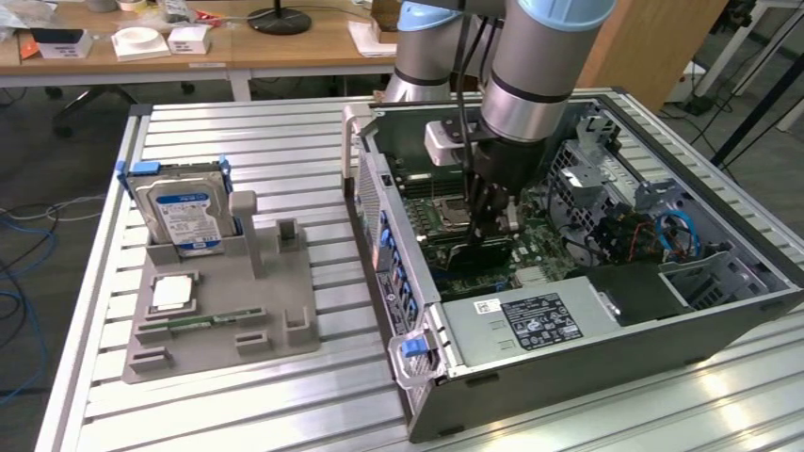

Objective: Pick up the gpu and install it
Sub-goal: 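Press down on the gpu until it lock into place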

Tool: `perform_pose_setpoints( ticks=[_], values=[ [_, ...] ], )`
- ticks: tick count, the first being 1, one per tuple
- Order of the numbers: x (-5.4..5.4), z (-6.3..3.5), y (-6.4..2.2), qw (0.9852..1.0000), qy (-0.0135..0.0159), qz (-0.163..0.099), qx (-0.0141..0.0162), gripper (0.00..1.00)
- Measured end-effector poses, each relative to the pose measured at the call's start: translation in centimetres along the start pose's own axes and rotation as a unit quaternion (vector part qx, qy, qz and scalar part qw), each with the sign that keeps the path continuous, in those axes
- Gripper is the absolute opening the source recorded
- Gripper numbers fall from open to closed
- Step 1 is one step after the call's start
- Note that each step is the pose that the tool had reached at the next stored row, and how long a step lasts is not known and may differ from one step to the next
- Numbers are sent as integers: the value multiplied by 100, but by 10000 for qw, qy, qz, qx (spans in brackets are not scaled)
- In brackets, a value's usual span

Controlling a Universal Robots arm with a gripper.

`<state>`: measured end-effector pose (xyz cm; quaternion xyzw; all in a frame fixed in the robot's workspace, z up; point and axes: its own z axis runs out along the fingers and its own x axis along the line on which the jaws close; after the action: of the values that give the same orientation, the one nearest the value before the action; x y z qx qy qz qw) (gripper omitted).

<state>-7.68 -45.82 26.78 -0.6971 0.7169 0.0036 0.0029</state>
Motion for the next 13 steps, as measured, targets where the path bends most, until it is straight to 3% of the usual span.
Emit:
perform_pose_setpoints(
  ticks=[9,13],
  values=[
    [3,77,0,10000,9,0,-3,11],
    [-4,37,-1,10000,-12,1,5,11]
  ],
)
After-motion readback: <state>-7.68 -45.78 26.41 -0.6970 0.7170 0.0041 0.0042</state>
